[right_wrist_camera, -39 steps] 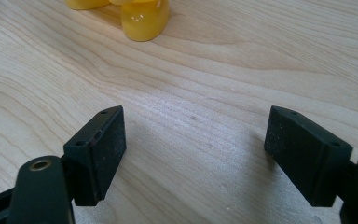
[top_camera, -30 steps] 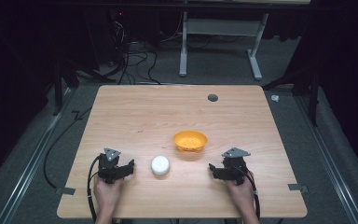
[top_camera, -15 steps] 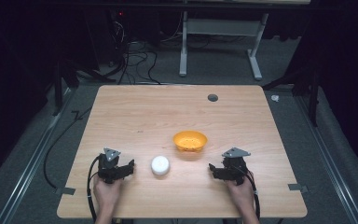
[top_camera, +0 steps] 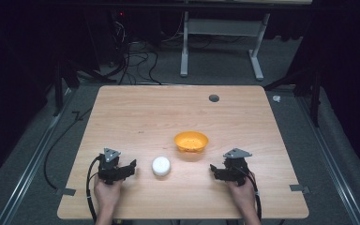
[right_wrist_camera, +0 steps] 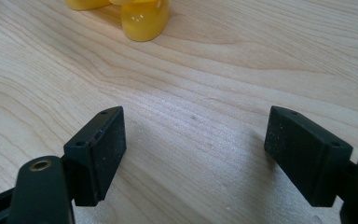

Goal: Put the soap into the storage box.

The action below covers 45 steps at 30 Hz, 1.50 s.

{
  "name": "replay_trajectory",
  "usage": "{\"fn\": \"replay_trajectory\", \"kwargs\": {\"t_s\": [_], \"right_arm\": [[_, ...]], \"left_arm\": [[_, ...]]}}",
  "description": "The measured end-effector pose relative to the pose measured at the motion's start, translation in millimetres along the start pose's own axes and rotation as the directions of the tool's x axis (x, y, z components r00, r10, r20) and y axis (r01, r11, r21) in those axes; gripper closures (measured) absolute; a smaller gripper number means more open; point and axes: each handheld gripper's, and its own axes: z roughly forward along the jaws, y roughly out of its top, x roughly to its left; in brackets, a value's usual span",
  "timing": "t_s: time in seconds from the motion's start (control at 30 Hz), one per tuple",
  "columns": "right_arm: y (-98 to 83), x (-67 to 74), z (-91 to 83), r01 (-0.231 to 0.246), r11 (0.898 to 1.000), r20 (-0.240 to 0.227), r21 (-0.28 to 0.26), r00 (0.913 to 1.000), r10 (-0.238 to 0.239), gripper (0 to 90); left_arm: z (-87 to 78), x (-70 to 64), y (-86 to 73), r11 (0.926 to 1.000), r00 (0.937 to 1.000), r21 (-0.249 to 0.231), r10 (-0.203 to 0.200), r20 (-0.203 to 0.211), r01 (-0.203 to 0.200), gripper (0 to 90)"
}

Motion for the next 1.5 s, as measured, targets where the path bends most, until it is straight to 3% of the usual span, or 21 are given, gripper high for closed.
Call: {"fn": "replay_trajectory", "kwargs": {"t_s": [0.53, 0.93, 1.5], "right_arm": [[-0.1, 0.0, -0.1, -0.001, 1.0, 0.0, -0.001, 1.0, 0.001, 21.5], [-0.1, 0.0, -0.1, -0.001, 1.0, 0.0, -0.001, 1.0, 0.001, 21.6], [-0.1, 0.0, -0.1, -0.001, 1.0, -0.001, -0.001, 1.0, 0.001, 21.5]], "left_arm": [[-13.7, -21.7, 11.2, 0.9977, 0.9951, -0.04, 0.057, 0.08, -0.054, 20.7], [-15.6, -46.4, 17.2, 0.9915, 0.9816, -0.042, 0.128, 0.141, -0.123, 19.6], [-7.2, -74.8, 20.2, 0.9847, 0.9637, -0.036, 0.174, 0.202, -0.171, 18.7]]}}
